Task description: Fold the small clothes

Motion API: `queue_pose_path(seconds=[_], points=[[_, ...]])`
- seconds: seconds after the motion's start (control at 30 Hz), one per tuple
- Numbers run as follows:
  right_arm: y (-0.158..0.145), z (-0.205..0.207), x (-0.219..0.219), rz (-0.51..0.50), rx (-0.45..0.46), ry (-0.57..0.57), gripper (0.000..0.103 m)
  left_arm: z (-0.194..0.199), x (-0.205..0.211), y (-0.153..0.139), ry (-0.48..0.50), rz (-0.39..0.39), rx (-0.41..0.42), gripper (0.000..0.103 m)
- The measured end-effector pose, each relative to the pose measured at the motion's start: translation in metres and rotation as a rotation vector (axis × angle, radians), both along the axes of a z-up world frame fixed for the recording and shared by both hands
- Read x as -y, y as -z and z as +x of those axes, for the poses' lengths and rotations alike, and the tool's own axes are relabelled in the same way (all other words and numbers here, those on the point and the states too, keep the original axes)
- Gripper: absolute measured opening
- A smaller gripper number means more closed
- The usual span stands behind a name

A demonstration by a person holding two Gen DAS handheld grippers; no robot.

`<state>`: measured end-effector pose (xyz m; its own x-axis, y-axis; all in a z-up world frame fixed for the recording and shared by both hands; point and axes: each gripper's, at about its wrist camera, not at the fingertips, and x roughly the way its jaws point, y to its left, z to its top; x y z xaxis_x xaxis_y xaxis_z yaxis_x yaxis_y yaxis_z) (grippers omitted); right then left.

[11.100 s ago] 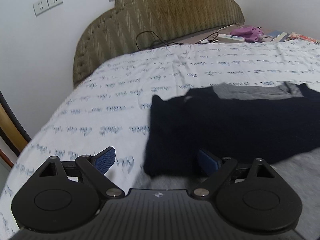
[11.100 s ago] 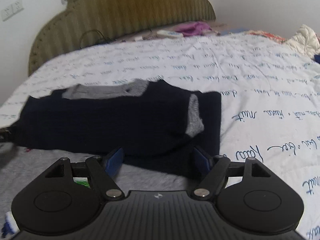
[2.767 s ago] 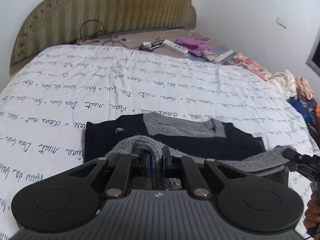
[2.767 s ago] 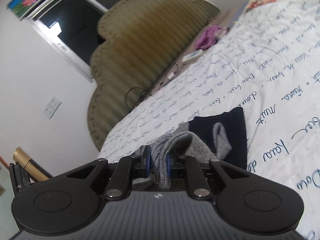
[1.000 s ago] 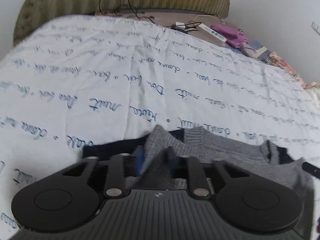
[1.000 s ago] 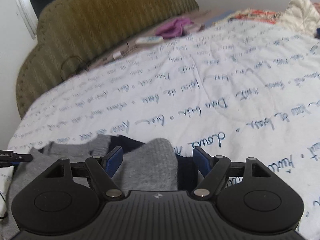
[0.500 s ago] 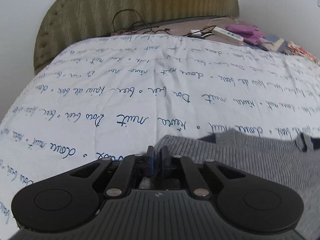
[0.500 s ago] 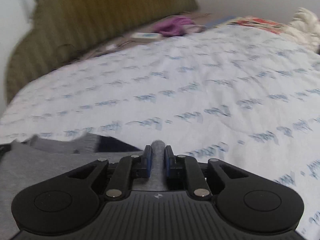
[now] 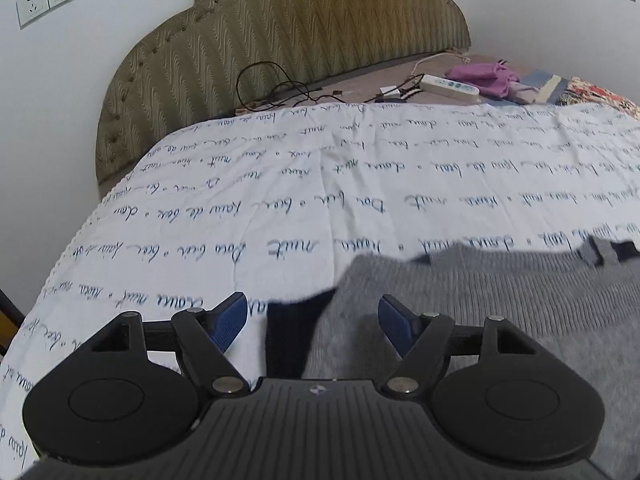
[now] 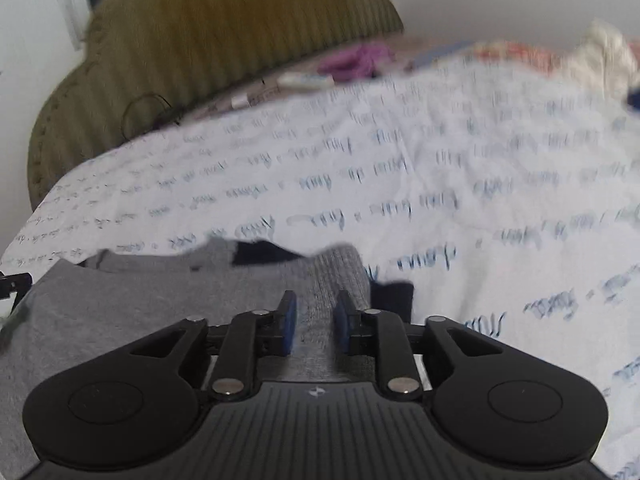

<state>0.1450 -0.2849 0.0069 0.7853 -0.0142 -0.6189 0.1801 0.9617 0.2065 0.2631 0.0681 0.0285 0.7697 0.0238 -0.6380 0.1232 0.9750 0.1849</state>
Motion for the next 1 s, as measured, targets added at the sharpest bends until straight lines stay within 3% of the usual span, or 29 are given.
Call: queue_pose_path(seconds=[0.07,0.1,0.17,0.27,0.47,0.63,0.87,1.0], points=[[-0.007,-0.008,-0.015,-0.057,0.025,-0.033,0.076,-0.006,-0.001,0.005,0.002,0.009,-0.004,0.075],[-0.006,-0.010,-0.020,-0.067,0.027,-0.052,0.079,-0.008,-0.001,0.007,-0.001,0.012,-0.009,0.075],[0.000,-0.008,-0.028,-0.086,-0.007,-0.077,0.077,-0.013,-0.003,0.011,-0.009,0.012,-0.023,0.076],[0.012,-0.007,-0.028,-0.095,-0.083,-0.029,0.077,-0.025,-0.007,0.009,-0.010,0.006,-0.015,0.076],[0.001,-0.037,-0.048,-0.105,-0.016,-0.071,0.082,-0.043,-0.013,0.005,-0.011,0.016,-0.004,0.077],[0.018,-0.038,-0.060,-0.183,-0.110,-0.093,0.084,-0.057,-0.018,0.008,-0.022,0.022,-0.008,0.076],[0.007,-0.063,-0.071,-0.156,-0.053,-0.090,0.085,-0.072,-0.027,0.012,-0.019,0.027,-0.027,0.076],[0.023,-0.060,-0.081,-0.194,-0.118,-0.115,0.087,-0.079,-0.031,0.012,-0.017,0.026,-0.036,0.076]])
